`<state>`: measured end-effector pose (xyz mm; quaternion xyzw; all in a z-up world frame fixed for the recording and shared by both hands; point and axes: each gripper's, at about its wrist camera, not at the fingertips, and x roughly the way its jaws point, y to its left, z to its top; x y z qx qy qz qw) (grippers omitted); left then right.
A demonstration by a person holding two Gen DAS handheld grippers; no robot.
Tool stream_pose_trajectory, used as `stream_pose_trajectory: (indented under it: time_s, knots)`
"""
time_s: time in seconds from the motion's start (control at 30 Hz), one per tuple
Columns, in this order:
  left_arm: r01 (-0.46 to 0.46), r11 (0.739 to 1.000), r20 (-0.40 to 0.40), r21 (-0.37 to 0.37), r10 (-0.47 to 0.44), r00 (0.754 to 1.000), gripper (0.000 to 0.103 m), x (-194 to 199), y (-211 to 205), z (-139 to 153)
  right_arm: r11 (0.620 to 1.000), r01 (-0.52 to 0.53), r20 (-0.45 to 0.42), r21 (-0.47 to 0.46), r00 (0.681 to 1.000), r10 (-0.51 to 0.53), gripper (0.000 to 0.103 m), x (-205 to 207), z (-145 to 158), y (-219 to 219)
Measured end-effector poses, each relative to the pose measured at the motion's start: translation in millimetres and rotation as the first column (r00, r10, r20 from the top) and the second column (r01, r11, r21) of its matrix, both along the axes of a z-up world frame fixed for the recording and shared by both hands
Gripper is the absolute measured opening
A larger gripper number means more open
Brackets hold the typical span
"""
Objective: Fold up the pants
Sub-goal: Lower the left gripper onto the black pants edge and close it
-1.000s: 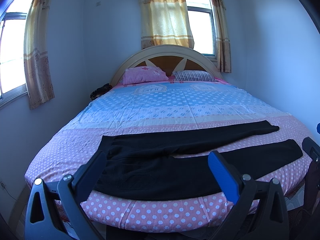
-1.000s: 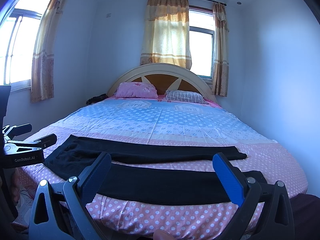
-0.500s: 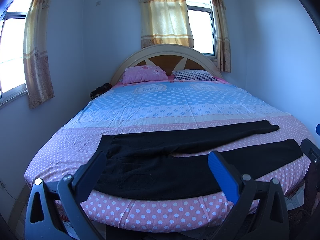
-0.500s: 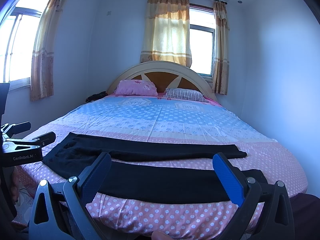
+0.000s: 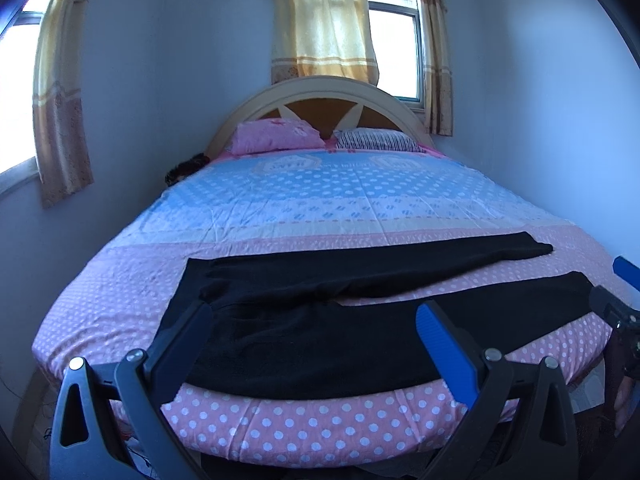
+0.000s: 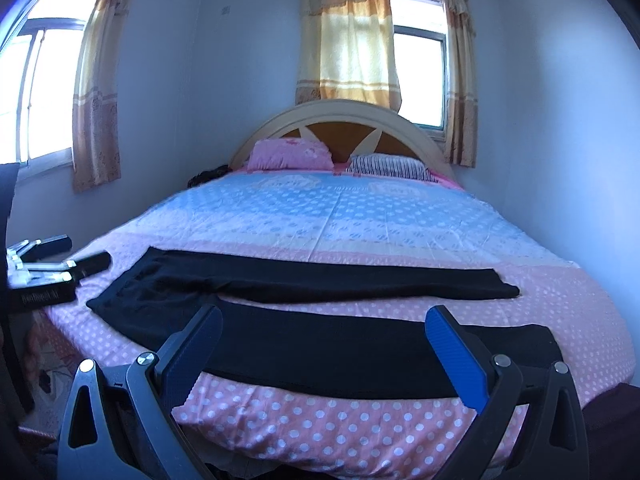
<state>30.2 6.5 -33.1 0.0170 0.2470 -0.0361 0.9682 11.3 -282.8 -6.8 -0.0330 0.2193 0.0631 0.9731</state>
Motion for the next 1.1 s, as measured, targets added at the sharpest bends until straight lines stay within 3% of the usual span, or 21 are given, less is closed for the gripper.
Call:
stream_pose_trajectory:
  time_s: [0.2,0.27,0.33,0.47,0.6,0.7,0.77,0.83,0.93,1.1]
  knots:
    - [-0.1,0.995,-0.073,-0.028,0.098,0.993,0.103,68.7,57.7,-22.5,0.997,0.071,-0.072,0.002,0.995,-0.071,0.099,48.3,-26.0,-35.1]
    - [-0.158,0.987,-0.113,-0.03,0.154,0.982,0.103,95.4,84.6,-32.3,0.995,0.088,-0.106,0.043,0.991,-0.083,0.091,68.9,-33.2,-51.0]
    - [-0.203,0.979,-0.144,-0.008,0.2,0.969,0.103,123.1,112.3,-42.5,0.993,0.099,-0.152,0.064,0.985,-0.088,0.075,90.8,-40.3,-64.4]
    - [-0.227,0.973,-0.215,0.048,0.232,0.949,0.101,173.2,152.5,-62.1,0.991,0.129,-0.192,0.036,0.974,-0.119,0.069,130.6,-49.6,-81.4]
    - [-0.214,0.977,-0.303,0.016,0.209,0.93,0.087,215.2,176.1,-74.2,0.986,0.167,-0.203,0.003,0.966,-0.163,0.069,160.3,-53.2,-100.2]
    - [-0.21,0.977,-0.334,0.03,0.208,0.92,0.08,249.4,185.9,-84.5,0.978,0.204,-0.209,-0.031,0.956,-0.206,0.069,177.4,-54.9,-113.0]
    - [-0.197,0.98,-0.348,0.035,0.196,0.917,0.069,267.5,190.2,-92.8,0.973,0.224,-0.217,-0.051,0.949,-0.23,0.069,187.5,-58.0,-123.5]
    - [-0.186,0.982,-0.379,0.036,0.186,0.907,0.068,285.2,191.5,-102.9,0.969,0.24,-0.229,-0.061,0.942,-0.247,0.069,196.7,-62.1,-133.1]
    - [-0.17,0.985,-0.422,0.009,0.158,0.893,0.054,304.3,196.1,-117.0,0.963,0.258,-0.244,-0.076,0.932,-0.269,0.069,207.7,-68.9,-143.2]
    - [-0.159,0.987,-0.464,-0.034,0.126,0.877,0.042,318.8,198.4,-136.0,0.955,0.28,-0.273,-0.094,0.916,-0.296,0.069,223.7,-79.2,-159.7]
